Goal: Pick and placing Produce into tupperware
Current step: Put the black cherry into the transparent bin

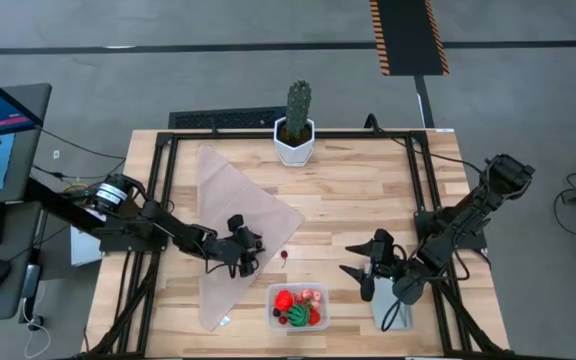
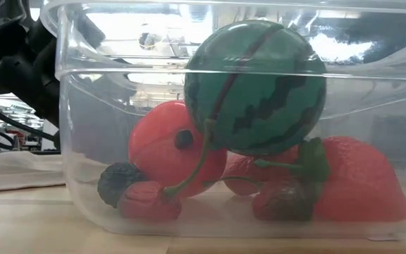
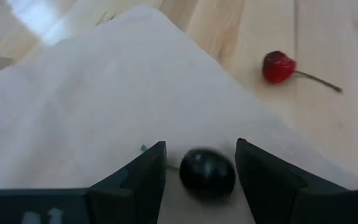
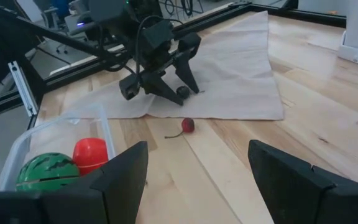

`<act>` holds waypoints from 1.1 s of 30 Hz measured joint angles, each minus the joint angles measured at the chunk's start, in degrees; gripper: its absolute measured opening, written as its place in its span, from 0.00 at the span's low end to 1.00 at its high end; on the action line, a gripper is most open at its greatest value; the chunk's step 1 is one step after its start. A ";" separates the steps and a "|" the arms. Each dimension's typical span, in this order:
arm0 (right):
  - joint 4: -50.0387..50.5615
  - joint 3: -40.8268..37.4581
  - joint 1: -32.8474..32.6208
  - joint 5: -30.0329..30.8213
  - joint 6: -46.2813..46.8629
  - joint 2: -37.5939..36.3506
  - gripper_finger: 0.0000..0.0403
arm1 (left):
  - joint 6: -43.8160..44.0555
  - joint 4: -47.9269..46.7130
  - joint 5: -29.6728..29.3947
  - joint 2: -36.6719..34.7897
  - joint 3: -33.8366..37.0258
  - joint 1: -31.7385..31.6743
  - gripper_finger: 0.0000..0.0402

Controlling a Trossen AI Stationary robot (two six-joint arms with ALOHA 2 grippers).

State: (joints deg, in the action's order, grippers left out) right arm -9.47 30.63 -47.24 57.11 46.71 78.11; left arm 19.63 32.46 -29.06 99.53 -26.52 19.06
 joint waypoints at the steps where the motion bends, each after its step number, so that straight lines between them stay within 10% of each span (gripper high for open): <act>1: 0.02 0.00 0.00 -0.01 0.01 0.00 0.75 | 0.08 -0.06 -0.05 0.00 0.00 -0.17 0.45; 20: 0.01 0.00 0.00 0.02 -0.01 0.00 0.75 | 1.30 -0.69 -0.32 -0.09 0.04 -0.19 0.21; 33: -0.10 0.02 0.00 0.10 0.15 0.41 0.75 | 2.87 0.03 2.80 -0.09 0.04 -0.14 0.50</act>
State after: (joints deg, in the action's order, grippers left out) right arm -9.57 30.65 -47.24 57.20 46.86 78.51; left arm 22.50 32.49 -26.26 99.44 -26.48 18.92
